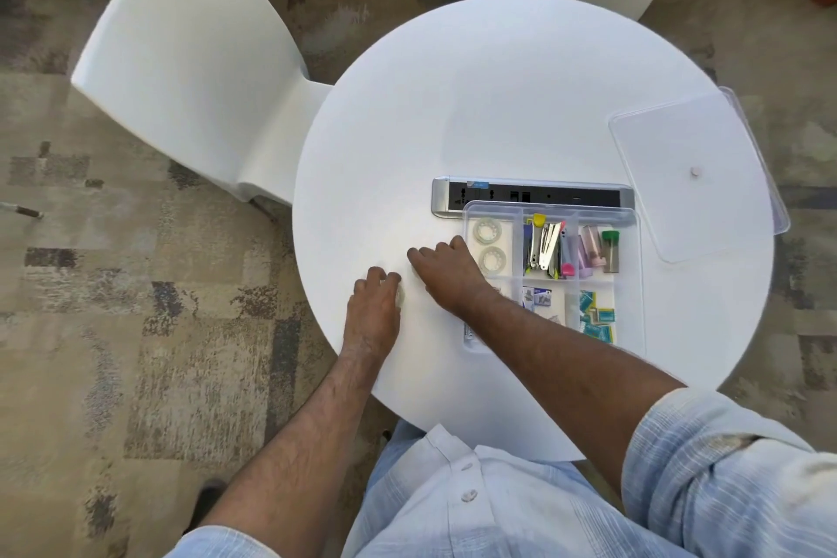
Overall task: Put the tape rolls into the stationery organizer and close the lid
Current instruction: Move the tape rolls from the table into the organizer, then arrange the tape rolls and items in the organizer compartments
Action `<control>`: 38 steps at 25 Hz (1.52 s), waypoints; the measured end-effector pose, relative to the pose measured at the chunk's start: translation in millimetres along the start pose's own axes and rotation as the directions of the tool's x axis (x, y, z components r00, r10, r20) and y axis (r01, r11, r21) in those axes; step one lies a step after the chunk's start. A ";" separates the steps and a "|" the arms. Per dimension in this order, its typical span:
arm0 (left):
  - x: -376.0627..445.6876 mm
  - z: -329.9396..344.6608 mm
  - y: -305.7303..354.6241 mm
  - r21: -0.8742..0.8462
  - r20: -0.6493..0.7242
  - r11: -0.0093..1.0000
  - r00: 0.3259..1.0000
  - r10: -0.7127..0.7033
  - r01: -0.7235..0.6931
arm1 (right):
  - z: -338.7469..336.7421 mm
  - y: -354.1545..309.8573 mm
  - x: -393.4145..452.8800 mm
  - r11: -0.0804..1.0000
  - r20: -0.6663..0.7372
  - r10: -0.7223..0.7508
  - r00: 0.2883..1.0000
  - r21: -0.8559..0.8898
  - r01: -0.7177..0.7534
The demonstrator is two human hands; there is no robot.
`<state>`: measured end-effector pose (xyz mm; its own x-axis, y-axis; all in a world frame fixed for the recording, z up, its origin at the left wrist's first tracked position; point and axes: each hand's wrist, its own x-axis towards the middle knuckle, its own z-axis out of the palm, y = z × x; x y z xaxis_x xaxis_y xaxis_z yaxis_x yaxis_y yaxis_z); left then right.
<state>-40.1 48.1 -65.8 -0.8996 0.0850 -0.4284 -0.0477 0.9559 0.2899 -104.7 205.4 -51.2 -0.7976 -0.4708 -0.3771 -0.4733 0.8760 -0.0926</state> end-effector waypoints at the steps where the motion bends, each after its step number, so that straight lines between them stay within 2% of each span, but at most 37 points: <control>1: -3.4 0.2 -2.6 0.003 0.002 1.000 1.000 0.003 -0.003 | 1.6 -1.8 -2.4 1.000 -0.010 -0.017 1.000 -0.005 0.017; 5: -11.5 -4.7 -9.2 -0.049 -0.037 0.998 0.998 -0.045 0.043 | 1.2 -1.1 -10.1 0.999 -0.075 -0.048 0.996 0.019 0.049; 7: -10.7 -10.0 -7.6 -0.125 -0.068 0.991 0.996 -0.059 0.050 | -3.9 4.2 -13.8 0.995 -0.147 -0.022 0.989 0.095 0.037; 11: -1.0 -22.3 15.5 -0.238 -0.155 0.970 0.988 0.019 -0.056 | -18.0 32.4 -30.0 0.928 -0.331 0.109 0.937 0.372 0.023; 14: 7.9 -29.9 50.0 -0.242 -0.184 0.960 0.978 0.095 -0.139 | -22.9 64.9 -51.8 0.892 -0.385 0.247 0.889 0.450 -0.053; 19: 15.8 -29.3 104.0 -0.243 -0.141 0.935 0.963 0.229 -0.258 | -23.3 105.4 -74.1 0.872 -0.286 0.325 0.902 0.458 -0.169; 25: 23.1 -25.0 136.1 -0.272 -0.070 0.922 0.961 0.267 -0.276 | -28.7 118.6 -72.9 0.869 -0.208 0.316 0.925 0.454 -0.195; 28: 18.8 -23.1 126.9 -0.233 -0.143 0.939 0.964 0.223 -0.252 | -24.6 118.5 -77.6 0.860 -0.210 0.345 0.915 0.461 -0.218; 32: 11.5 -15.5 97.6 -0.279 -0.230 0.951 0.971 0.067 -0.132 | -12.7 119.0 -89.1 0.821 -0.191 0.395 0.899 0.512 -0.252; 35: 10.6 -8.0 74.1 -0.276 -0.202 0.960 0.979 -0.009 -0.048 | -7.0 119.7 -93.5 0.796 -0.171 0.408 0.897 0.549 -0.257; 38: 16.5 -0.1 55.3 -0.205 -0.145 0.979 0.989 -0.013 -0.018 | -5.1 119.4 -91.8 0.832 -0.149 0.368 0.918 0.494 -0.254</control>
<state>-57.6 102.4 -56.7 -0.9525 0.0310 -0.3030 -0.1201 0.8761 0.4669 -89.9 352.7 -22.9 -0.9620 -0.1249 -0.2428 -0.0067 0.8998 -0.4363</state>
